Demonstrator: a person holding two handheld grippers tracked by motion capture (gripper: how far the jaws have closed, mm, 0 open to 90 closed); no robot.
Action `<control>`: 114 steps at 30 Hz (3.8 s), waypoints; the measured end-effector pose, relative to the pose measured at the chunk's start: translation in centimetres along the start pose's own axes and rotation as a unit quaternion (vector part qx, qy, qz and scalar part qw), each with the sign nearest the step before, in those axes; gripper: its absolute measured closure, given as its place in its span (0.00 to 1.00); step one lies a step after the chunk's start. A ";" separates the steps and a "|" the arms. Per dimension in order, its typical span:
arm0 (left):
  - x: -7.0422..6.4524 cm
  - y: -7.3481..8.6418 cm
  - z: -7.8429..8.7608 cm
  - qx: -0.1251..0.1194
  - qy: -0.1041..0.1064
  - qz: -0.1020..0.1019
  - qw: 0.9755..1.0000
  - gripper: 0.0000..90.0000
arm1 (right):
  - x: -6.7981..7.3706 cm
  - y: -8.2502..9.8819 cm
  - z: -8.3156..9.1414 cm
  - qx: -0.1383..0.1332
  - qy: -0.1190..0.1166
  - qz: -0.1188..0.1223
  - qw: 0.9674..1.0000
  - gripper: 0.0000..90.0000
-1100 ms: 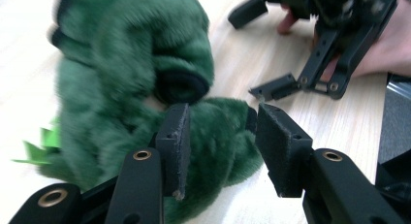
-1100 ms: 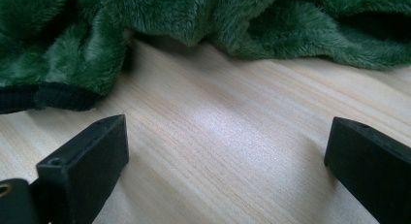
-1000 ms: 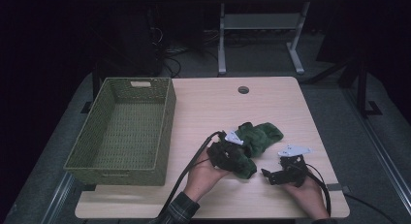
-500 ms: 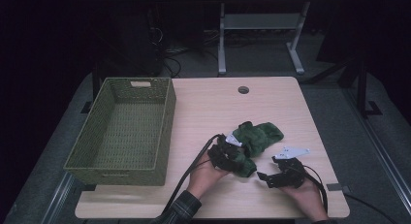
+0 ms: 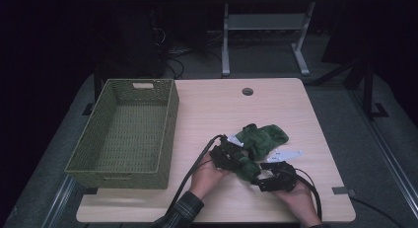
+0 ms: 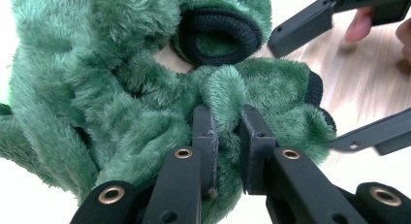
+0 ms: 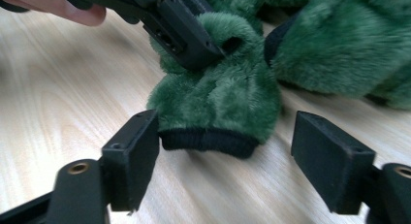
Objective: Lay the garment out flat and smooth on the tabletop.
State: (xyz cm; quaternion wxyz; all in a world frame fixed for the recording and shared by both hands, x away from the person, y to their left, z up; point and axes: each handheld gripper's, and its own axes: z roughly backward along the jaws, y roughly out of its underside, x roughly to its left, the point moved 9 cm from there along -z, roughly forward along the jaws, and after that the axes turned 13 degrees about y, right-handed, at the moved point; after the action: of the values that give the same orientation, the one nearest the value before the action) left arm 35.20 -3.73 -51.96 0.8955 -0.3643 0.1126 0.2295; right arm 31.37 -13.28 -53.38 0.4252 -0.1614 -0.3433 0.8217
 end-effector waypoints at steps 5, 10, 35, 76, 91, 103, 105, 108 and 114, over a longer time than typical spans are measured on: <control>0.0 -0.1 0.1 -0.004 0.003 0.002 1.000 0.88 | 0.1 -0.2 0.0 -0.006 0.000 0.008 1.000 0.67; -0.2 -0.2 0.6 -0.005 0.005 -0.007 1.000 0.88 | -0.3 -0.4 0.4 -0.010 -0.002 0.002 1.000 0.85; 0.3 2.8 7.4 -0.029 -0.011 0.016 0.999 0.90 | -6.0 2.0 5.1 0.030 0.045 0.002 0.999 0.88; 0.5 -0.9 8.0 -0.066 -0.030 -0.030 0.997 0.62 | -7.4 -2.2 6.6 -0.020 0.047 -0.008 0.999 0.61; 4.2 -8.2 4.2 -0.064 0.013 -0.055 0.996 0.55 | -6.3 -2.1 4.5 0.005 0.034 0.004 0.999 0.60; 5.7 -7.7 0.1 -0.026 0.035 -0.043 0.998 0.61 | -6.3 -1.1 3.4 0.026 0.033 -0.015 0.999 0.55; 5.8 -7.4 -0.3 -0.014 0.034 -0.050 0.998 0.74 | -6.3 -1.0 3.3 0.029 0.031 -0.018 0.999 0.54; 5.9 -7.2 -0.1 -0.017 0.035 -0.050 0.998 0.92 | -6.4 -1.0 3.0 0.030 0.033 -0.018 0.999 0.54; 5.7 -7.8 2.1 -0.054 0.024 -0.054 0.997 0.94 | -6.6 -1.3 2.4 0.031 0.036 -0.024 0.999 0.54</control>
State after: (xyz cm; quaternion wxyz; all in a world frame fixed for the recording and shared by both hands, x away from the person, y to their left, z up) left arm 44.10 -5.25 -47.91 0.8826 -0.4232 0.1021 0.1775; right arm 34.69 -19.16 -50.97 0.4619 -0.1689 -0.3059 0.8152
